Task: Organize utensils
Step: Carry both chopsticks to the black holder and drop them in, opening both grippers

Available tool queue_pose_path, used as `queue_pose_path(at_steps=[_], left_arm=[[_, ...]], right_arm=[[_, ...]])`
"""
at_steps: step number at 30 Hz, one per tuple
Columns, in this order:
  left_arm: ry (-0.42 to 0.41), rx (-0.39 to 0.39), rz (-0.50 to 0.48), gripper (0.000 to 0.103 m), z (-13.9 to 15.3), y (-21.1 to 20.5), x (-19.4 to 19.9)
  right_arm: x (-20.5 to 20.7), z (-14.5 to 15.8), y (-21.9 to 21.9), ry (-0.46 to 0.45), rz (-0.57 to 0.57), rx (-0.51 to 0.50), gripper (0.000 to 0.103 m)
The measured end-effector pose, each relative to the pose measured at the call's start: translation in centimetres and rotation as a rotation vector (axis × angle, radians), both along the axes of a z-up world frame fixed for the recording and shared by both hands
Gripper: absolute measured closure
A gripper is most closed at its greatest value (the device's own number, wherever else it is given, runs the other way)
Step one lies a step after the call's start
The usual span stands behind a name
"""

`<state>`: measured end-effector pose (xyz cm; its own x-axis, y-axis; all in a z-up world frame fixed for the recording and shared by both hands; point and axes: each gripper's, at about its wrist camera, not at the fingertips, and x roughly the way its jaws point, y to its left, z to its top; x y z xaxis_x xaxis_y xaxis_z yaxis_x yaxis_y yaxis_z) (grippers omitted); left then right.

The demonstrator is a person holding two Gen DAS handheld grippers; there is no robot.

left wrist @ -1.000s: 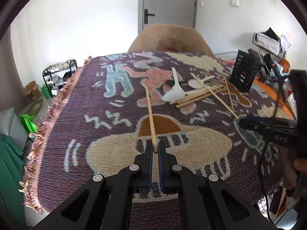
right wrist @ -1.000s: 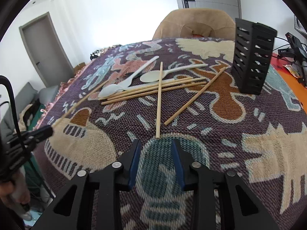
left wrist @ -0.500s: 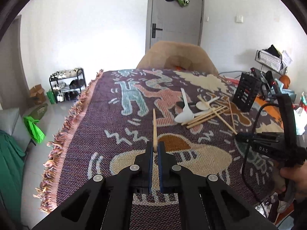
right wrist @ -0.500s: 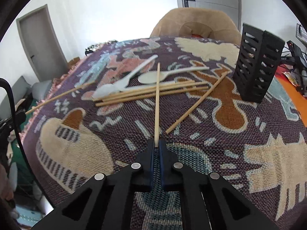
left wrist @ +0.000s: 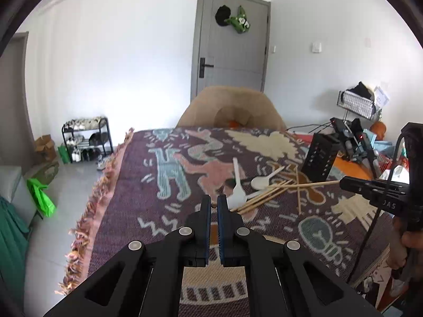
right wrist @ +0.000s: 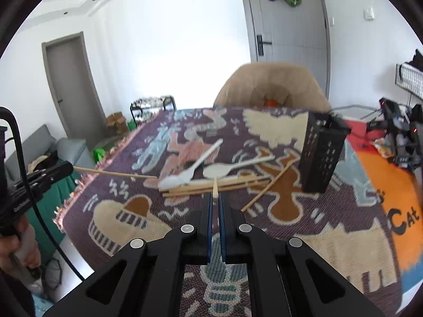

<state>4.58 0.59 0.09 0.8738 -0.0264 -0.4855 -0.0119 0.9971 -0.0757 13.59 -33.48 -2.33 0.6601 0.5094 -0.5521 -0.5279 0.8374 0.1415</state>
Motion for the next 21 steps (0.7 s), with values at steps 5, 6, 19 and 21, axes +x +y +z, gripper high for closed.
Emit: queue_pose_path(at_steps=[5,6,19,21], left_arm=[[-0.04,0.012,-0.029,0.099,1.9,-1.2,0.4],[-0.049,0.013,-0.036,0.099,2.2,-1.4,0.4],[-0.139,0.006,-0.183,0.099,8.1,-5.8,3.1],[-0.148,-0.002,-0.204,0.099,8.8,-6.3,3.5]], right_arm=[[-0.5,2.3,-1.7,-0.057,-0.02,0.031,0.097],[-0.5,2.9,-2.2,-0.071,-0.03,0.04,0.097],[-0.4,10.7,-8.5,-0.245,-0.173,0.072,0.097],[-0.2,11.5,-9.0,-0.268,-0.197,0.06,0.097]])
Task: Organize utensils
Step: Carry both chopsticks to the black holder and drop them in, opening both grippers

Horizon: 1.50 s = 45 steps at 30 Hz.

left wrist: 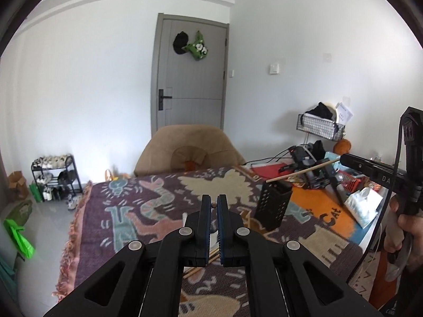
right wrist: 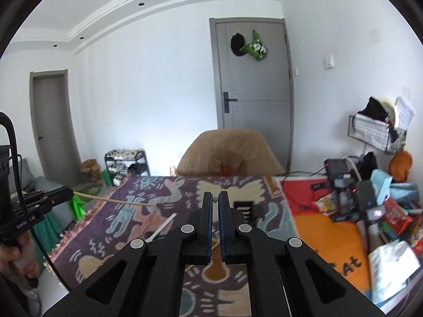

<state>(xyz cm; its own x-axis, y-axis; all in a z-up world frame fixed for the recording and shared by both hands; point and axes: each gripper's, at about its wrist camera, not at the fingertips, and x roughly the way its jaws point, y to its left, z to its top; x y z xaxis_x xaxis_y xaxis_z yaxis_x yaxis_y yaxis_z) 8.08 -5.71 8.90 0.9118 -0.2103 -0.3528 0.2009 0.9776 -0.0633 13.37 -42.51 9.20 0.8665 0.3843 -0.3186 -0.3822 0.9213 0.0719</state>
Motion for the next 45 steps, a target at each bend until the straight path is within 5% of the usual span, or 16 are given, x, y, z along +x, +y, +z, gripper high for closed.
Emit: queue_pose_path(at_steps=[9,27,28,32,40,45], left_arm=[[-0.001,-0.013,-0.09,0.099,2.3,-3.3,3.0],[0.14,-0.028,-0.254,0.099,2.1,-9.2,11.0],[0.15,-0.03,-0.261,0.099,2.1,-9.4,11.3],[0.187,-0.013,-0.286,0.099,2.0,-10.7,12.7],[0.267,0.125,-0.297,0.099,1.1,-14.1,15.3],[0.301,0.171,-0.3,0.099,0.3,-15.7,16.5]], right_arm=[[2.3,0.6,-1.9,0.012,-0.077,-0.05,0.097],[8.8,-1.7,-1.3,0.143,-0.004,-0.048,0.097],[8.9,-1.6,-1.5,0.143,-0.008,-0.046,0.094],[8.5,-1.5,-3.3,0.128,-0.045,0.004,0.045],[6.5,-2.4,-9.1,0.165,-0.111,0.158,0.038],[4.8,-2.8,-12.1,0.185,-0.169,0.173,0.031]])
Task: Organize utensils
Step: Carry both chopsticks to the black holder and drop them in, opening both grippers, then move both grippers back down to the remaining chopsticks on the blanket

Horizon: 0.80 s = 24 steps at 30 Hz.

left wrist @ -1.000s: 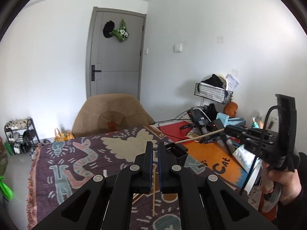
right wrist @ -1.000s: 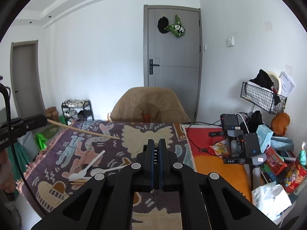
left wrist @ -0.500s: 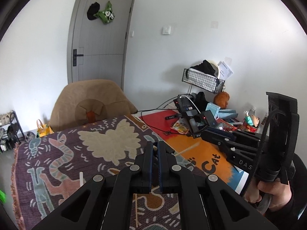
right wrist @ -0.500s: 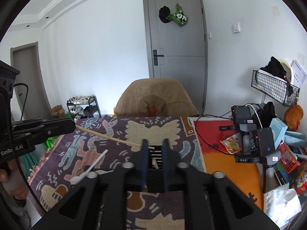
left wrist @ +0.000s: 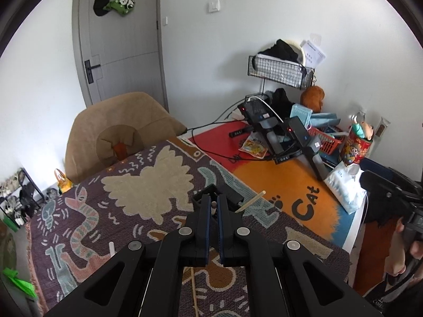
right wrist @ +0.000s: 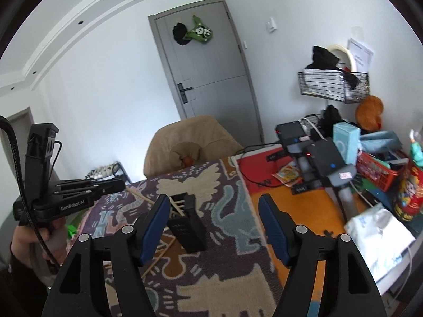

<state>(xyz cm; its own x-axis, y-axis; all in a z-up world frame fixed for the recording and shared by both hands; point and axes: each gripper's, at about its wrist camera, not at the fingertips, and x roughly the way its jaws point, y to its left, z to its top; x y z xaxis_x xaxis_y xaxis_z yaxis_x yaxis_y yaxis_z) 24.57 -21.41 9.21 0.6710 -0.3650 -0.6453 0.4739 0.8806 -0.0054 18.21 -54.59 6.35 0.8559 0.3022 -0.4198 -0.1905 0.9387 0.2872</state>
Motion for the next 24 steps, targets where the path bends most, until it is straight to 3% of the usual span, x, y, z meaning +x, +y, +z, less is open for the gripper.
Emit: queue_pose_path(at_steps=[3,4,5,7,10,16,24], left_arm=[[0.018,-0.011,-0.024,0.09,-0.3,-0.6,0.5],[0.03,-0.022,-0.032,0.069,-0.4,-0.6,0.6],[0.036,-0.04,-0.032,0.038,-0.5,-0.5,0.5],[0.01,-0.079,-0.014,0.012,-0.4,0.0,0.1],[-0.04,-0.086,0.0,0.01,0.0,0.9,-0.9],[-0.103,-0.078,0.071,0.01,-0.2,4.6,-3.1],[-0.127,-0.117,0.203,0.01,-2.1,10.9,-6.4]], right_arm=[[-0.6,-0.3,-0.9,0.012,-0.018,-0.018,0.023],[-0.7,-0.5,-1.2,0.022,-0.018,-0.018,0.022],[-0.6,-0.6,-1.4,0.029,-0.013,-0.014,0.022],[-0.8,-0.8,-1.7,0.037,-0.01,-0.006,0.02],[-1.0,-1.1,-1.6,0.038,-0.023,-0.019,0.009],[-1.3,-1.9,0.0,0.033,0.004,0.005,0.009],[-1.0,-3.7,4.7,0.031,0.085,0.011,0.009]])
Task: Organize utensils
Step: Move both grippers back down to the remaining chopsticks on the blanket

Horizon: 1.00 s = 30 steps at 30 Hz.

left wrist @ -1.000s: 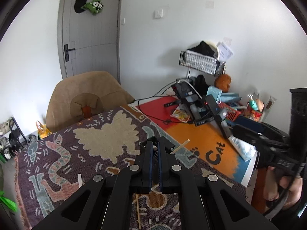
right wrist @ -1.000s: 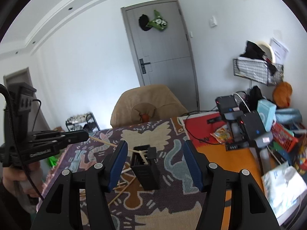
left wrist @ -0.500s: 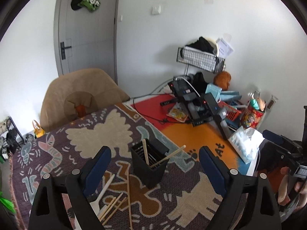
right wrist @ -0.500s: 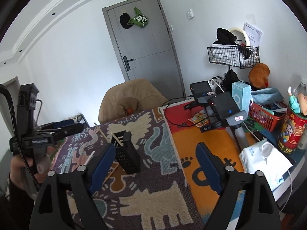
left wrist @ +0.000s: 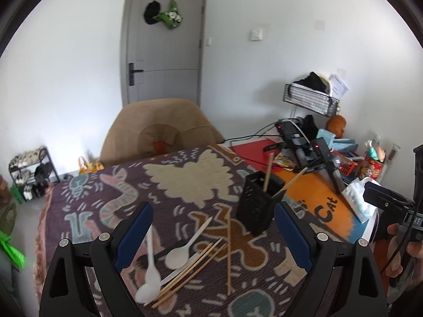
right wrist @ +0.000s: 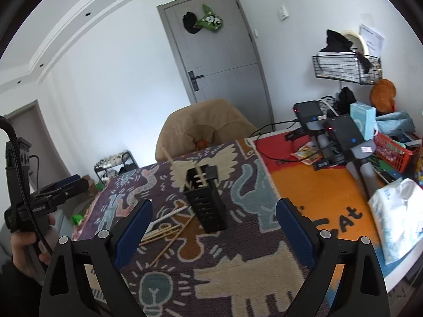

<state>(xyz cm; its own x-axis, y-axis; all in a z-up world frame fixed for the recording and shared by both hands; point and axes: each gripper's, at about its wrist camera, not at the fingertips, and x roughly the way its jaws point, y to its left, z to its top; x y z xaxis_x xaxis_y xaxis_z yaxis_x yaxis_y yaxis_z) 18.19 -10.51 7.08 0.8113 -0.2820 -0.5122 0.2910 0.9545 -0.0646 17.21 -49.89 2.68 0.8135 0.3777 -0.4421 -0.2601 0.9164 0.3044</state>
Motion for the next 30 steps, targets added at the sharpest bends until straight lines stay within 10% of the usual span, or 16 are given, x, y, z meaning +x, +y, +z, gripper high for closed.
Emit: queue_pose_path(at_steps=[4,17,30], left_arm=[[0.013,-0.017,0.069,0.013,-1.6,3.0,-1.3],[0.16,-0.043,0.134,0.069,-8.4,7.9,-3.2],[0.27,-0.001,0.153,0.072,-14.3,9.0,-2.3]], right_arm=[[0.1,-1.2,2.6,0.012,0.034,-0.01,0.009],[0.3,-5.3,8.7,0.083,0.078,-0.06,0.016],[0.5,-10.0,12.9,0.177,0.137,-0.125,0.024]])
